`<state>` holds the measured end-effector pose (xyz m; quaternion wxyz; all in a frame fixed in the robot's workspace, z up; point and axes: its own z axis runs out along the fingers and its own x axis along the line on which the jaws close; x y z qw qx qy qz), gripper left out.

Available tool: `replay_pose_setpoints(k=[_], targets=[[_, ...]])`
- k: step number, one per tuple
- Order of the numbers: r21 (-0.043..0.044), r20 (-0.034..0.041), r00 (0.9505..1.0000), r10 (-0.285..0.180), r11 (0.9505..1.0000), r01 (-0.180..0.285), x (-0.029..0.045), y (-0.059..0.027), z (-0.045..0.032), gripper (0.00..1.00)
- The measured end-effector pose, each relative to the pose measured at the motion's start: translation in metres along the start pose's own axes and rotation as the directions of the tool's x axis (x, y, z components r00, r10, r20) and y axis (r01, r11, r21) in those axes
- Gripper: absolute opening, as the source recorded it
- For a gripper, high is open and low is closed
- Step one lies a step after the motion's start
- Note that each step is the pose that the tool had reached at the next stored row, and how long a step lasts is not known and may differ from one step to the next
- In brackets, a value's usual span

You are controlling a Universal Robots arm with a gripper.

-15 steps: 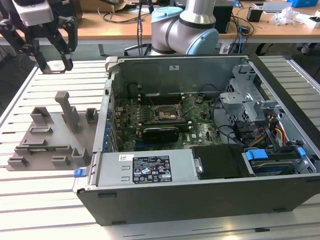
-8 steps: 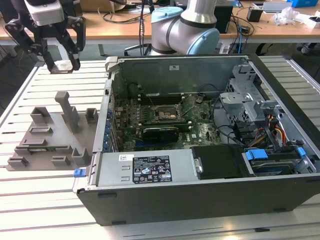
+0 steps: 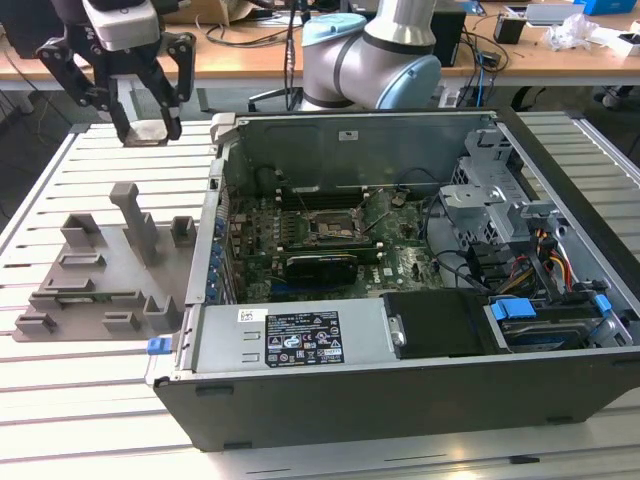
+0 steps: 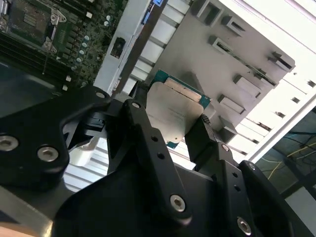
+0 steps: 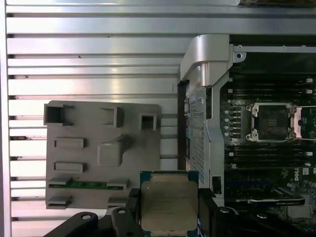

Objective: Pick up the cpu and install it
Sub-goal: 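Pick up the cpu and move it towards the insertion slot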

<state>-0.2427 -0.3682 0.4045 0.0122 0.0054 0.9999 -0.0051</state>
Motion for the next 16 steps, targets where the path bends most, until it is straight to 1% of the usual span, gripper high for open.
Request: replay_pose_setpoints(k=[2, 4, 6, 10, 12, 16], targets=[[0.0001, 0.0001, 1.0, 0.0, 1.0, 0.0, -0.0083, 0.0003, 0.0003, 0.55], [0.0002, 0.0, 1.0, 0.0, 1.0, 0.0, -0.0133, 0.0004, 0.0005, 0.55], [0.0003, 0.0, 1.0, 0.0, 1.0, 0.0, -0.0212, 0.0006, 0.0007, 0.55], [0.0007, 0.0, 1.0, 0.0, 1.0, 0.0, -0.0303, 0.0007, 0.001, 0.55], [0.0008, 0.0, 1.0, 0.0, 1.0, 0.0, -0.0368, 0.0009, 0.0013, 0.55], [0.0011, 0.0001, 1.0, 0.0, 1.0, 0.0, -0.0452, 0.001, 0.0016, 0.55]])
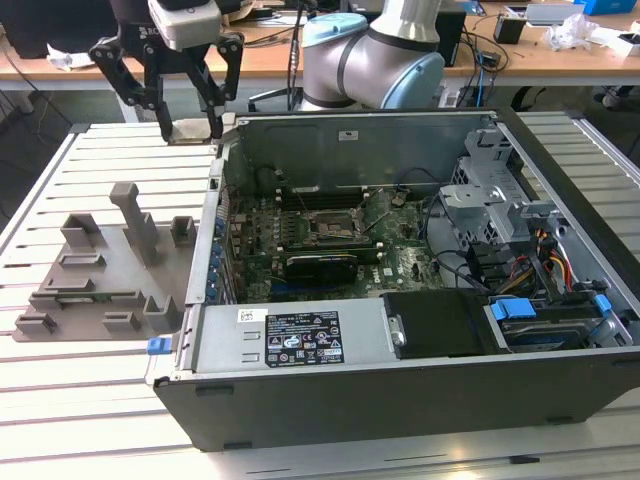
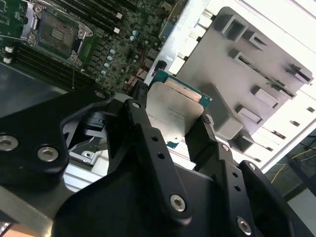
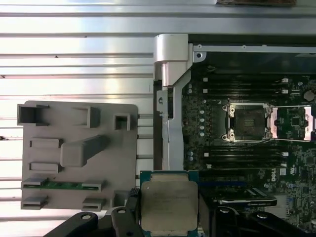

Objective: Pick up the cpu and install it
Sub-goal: 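Pick up the cpu and move it towards the insertion slot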

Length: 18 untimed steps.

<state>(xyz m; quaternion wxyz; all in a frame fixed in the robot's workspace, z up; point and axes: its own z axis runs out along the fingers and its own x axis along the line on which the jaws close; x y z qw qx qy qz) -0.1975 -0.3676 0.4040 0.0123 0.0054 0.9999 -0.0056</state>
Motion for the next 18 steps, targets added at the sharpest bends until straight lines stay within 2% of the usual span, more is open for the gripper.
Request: replay_pose_setpoints(k=[4, 13, 18], targets=[[0.0001, 0.0, 1.0, 0.0, 1.0, 0.0, -0.0068, 0.0001, 0.0003, 0.55], [0.0008, 0.0, 1.0, 0.0, 1.0, 0.0, -0.0278, 0.0005, 0.0011, 0.55], [0.0009, 0.0, 1.0, 0.0, 1.0, 0.0, -0.036, 0.0006, 0.0015, 0.55]])
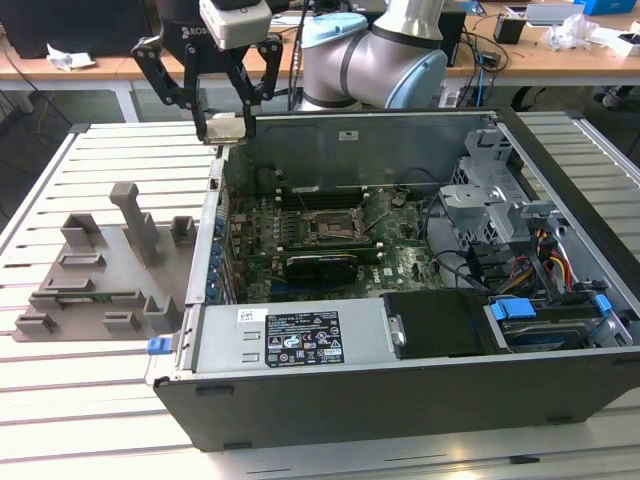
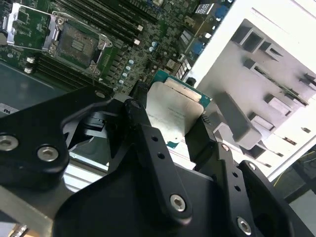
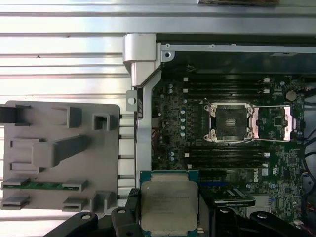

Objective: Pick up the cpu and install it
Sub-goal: 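Pick up the cpu and move it towards the insertion slot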

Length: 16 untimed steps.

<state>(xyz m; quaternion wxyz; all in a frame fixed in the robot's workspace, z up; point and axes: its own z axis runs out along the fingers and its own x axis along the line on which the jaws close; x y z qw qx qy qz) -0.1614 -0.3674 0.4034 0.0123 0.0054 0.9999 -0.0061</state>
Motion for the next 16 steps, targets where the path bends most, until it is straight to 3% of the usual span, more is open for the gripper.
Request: replay_pose_setpoints(k=[16], targets=[[0.0001, 0.0, 1.0, 0.0, 1.0, 0.0, -0.0411, 0.0006, 0.0019, 0.55]])
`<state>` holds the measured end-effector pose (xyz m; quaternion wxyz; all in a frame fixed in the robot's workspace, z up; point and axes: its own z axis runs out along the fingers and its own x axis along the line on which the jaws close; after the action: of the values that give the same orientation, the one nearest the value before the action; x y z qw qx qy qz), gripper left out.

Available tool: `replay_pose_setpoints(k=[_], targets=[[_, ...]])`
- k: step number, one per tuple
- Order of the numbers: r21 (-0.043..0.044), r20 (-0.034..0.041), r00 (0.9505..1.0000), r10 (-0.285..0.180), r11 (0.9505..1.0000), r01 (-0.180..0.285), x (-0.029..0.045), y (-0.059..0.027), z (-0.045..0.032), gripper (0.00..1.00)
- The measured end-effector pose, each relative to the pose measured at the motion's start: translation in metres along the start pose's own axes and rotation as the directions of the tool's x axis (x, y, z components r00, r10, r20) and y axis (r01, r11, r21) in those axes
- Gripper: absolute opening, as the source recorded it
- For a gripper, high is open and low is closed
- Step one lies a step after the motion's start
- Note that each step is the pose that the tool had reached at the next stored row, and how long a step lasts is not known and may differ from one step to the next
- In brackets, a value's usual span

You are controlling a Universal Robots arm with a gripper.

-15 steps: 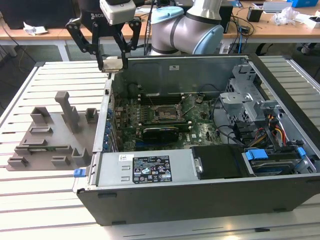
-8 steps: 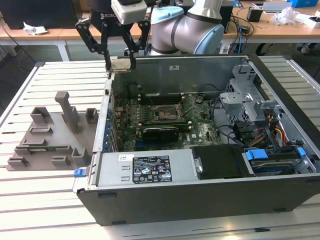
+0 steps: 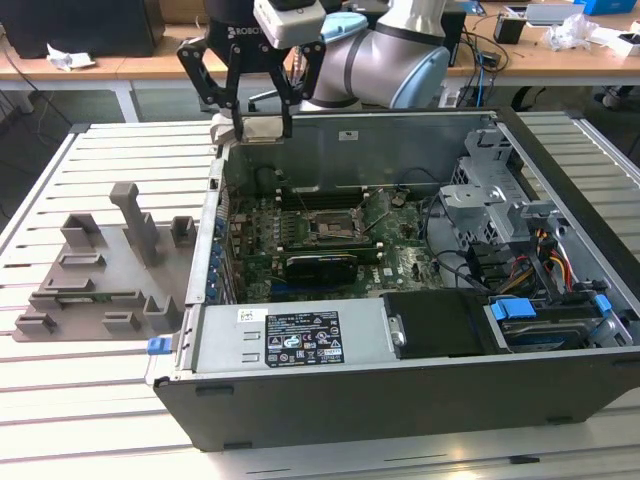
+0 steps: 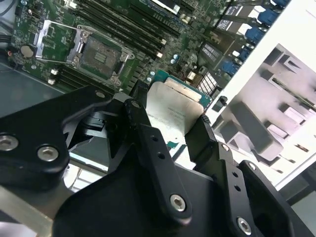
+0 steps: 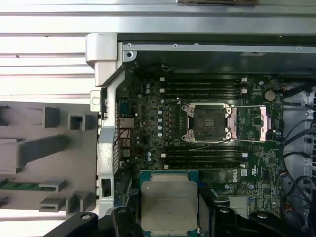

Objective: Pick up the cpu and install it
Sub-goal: 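Pick up the cpu and move it towards the insertion slot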

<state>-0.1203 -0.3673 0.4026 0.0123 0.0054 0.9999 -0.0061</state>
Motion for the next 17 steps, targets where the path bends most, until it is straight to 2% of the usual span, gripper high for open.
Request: replay_pose_setpoints(k=[3, 6, 8, 13, 14, 17], targets=[[0.0, 0.0, 1.0, 0.0, 1.0, 0.0, -0.0048, 0.0001, 0.0002, 0.55], [0.0001, 0.0, 1.0, 0.0, 1.0, 0.0, -0.0146, 0.0002, 0.0008, 0.55], [0.0001, 0.0, 1.0, 0.0, 1.0, 0.0, -0.0182, 0.0005, 0.0015, 0.55], [0.001, -0.0007, 1.0, 0.0, 1.0, 0.0, -0.0269, 0.0041, 0.0106, 0.55], [0.0016, -0.0009, 1.0, 0.0, 1.0, 0.0, -0.0314, 0.0057, 0.0142, 0.55], [0.0026, -0.0009, 1.0, 0.0, 1.0, 0.0, -0.0403, 0.0077, 0.0183, 0.55]])
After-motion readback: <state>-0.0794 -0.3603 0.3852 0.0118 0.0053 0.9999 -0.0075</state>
